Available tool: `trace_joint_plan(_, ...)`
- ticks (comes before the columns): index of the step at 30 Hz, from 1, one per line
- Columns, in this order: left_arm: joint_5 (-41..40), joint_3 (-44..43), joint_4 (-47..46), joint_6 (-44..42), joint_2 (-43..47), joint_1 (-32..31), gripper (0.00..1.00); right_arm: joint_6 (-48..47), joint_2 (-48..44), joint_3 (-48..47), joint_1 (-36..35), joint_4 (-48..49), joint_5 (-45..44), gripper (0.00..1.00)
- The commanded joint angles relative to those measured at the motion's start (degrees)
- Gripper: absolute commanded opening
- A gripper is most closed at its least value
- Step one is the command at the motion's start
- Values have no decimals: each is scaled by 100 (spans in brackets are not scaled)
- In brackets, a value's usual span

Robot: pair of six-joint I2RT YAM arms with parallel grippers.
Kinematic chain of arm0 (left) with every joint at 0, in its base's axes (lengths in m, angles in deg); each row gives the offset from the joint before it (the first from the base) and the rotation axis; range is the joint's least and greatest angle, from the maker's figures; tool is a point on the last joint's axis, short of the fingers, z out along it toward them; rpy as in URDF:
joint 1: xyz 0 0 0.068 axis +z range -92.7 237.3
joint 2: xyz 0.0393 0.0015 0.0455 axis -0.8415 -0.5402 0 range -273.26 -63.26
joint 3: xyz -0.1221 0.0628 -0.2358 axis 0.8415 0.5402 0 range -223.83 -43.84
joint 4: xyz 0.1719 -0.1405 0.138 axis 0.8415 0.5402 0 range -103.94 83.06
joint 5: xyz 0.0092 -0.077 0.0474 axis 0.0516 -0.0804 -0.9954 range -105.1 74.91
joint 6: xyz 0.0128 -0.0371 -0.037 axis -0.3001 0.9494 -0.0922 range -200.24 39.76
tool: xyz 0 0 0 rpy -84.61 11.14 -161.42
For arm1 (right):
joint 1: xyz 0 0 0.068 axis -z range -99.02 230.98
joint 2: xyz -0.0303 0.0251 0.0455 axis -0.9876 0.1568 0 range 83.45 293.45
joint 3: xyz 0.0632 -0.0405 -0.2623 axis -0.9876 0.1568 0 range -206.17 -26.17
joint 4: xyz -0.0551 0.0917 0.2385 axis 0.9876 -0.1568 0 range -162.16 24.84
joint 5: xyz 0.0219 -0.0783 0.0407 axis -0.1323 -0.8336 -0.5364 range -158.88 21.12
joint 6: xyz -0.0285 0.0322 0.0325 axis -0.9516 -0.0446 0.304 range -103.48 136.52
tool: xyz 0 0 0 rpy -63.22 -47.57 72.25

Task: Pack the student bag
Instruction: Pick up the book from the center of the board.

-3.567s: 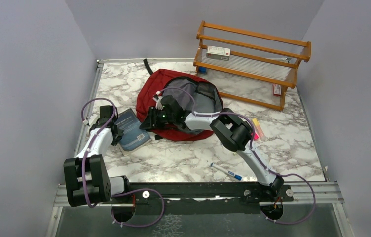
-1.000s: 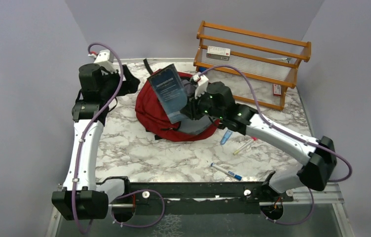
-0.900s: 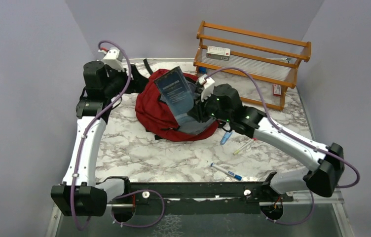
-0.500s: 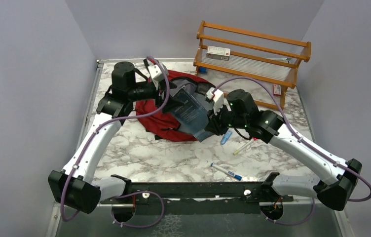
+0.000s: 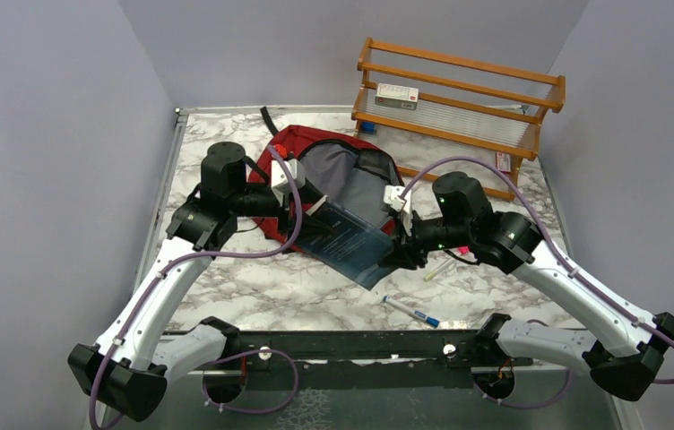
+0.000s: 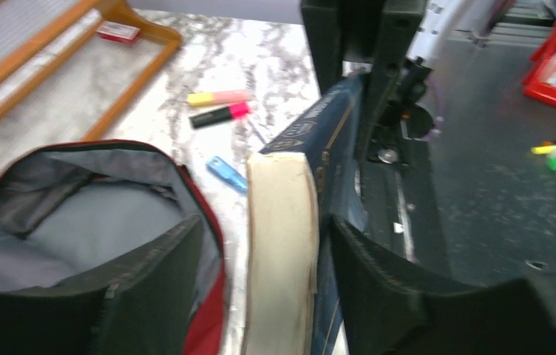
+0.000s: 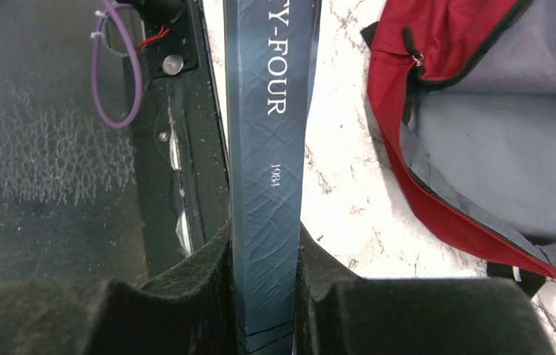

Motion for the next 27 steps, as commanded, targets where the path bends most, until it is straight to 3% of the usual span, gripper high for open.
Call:
trace_joint_plan(1, 688, 139, 60, 258, 76, -13, 56, -480, 46, -332, -22, 27, 831, 1)
trace_joint_plan(6, 677, 318, 61, 410, 261, -65, 42, -451, -94, -394, -20, 249, 646, 0)
trace_joint_plan(13, 534, 380, -24, 436, 333, -109, 0, -545, 38, -564, -26, 176, 367, 1)
trace_joint_plan(16, 544, 280, -126, 536, 272, -112, 0, -450, -83, -426, -23, 431, 124, 0)
trace_joint_plan(23, 684, 367, -1017, 1204, 387, -115, 0, 32, -759, 120, -27, 1647, -357, 37)
trace_joint_plan(27, 574, 787, -2192, 1918, 654, -110, 0, 307, -1158, 656, -19, 2605, -732, 56)
